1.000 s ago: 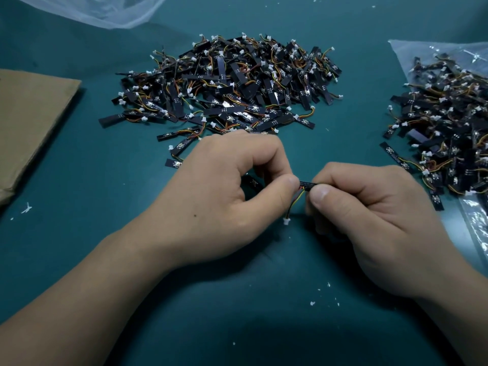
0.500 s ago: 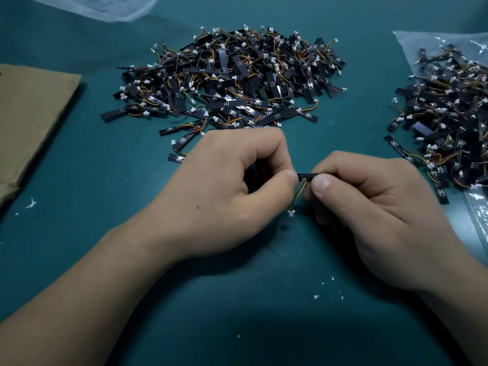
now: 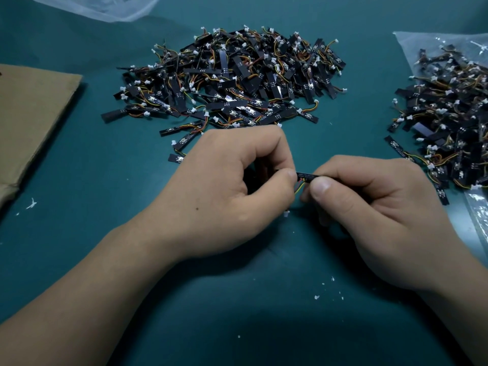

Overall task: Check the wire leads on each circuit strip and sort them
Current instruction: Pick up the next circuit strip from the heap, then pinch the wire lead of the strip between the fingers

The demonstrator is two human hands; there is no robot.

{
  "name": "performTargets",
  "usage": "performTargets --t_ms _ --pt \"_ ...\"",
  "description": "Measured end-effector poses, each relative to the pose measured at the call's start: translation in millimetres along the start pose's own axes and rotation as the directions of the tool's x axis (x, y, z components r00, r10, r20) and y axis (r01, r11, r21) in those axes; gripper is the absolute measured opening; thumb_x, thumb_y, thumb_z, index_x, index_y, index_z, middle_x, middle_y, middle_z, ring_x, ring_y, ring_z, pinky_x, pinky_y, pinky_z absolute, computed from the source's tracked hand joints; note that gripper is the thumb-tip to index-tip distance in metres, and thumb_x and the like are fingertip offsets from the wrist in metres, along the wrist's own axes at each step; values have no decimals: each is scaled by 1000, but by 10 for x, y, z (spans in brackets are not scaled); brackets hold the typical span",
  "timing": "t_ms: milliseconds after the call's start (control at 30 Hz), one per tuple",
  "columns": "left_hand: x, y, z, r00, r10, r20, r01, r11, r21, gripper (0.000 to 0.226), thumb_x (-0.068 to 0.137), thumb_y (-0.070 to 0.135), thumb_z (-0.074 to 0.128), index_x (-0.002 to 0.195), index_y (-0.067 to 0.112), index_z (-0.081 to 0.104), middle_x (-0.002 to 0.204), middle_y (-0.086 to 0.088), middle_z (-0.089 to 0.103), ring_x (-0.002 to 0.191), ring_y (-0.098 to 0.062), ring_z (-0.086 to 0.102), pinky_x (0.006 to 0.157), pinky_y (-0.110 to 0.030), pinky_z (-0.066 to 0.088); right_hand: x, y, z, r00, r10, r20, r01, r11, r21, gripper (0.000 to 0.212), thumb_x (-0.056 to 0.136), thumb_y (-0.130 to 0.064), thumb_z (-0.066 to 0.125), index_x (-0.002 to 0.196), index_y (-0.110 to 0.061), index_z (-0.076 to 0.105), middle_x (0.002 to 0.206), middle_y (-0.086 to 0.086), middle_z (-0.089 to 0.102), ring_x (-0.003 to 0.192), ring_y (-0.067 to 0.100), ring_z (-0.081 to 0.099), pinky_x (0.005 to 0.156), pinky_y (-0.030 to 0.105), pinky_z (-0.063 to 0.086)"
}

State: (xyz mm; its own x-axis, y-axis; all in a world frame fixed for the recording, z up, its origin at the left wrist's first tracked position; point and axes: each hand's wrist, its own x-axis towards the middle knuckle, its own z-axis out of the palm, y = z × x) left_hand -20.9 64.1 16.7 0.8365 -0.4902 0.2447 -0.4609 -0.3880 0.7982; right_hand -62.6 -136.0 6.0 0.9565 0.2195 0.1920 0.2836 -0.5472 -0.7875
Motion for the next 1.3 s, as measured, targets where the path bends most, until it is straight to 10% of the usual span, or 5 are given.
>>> performTargets --t_ms 600,1300 --pt "1 -16 20 999 27 -48 -25 999 37 15 91 12 65 76 16 62 60 13 55 54 -2 50 55 -7 31 3 -14 -13 1000 -15 -2 15 1000 -13 27 99 -26 57 74 -22 67 59 -3 61 53 16 56 51 25 41" --pt "-12 -37 -7 999 41 -35 -43 998 -44 7 89 12 66 91 16 73 72 11 66 64 -11 60 64 -13 41 -12 7 -51 992 -71 108 72 997 0 47 92 -28 48 51 -5 47 47 7 38 43 21 40 45 38 34"
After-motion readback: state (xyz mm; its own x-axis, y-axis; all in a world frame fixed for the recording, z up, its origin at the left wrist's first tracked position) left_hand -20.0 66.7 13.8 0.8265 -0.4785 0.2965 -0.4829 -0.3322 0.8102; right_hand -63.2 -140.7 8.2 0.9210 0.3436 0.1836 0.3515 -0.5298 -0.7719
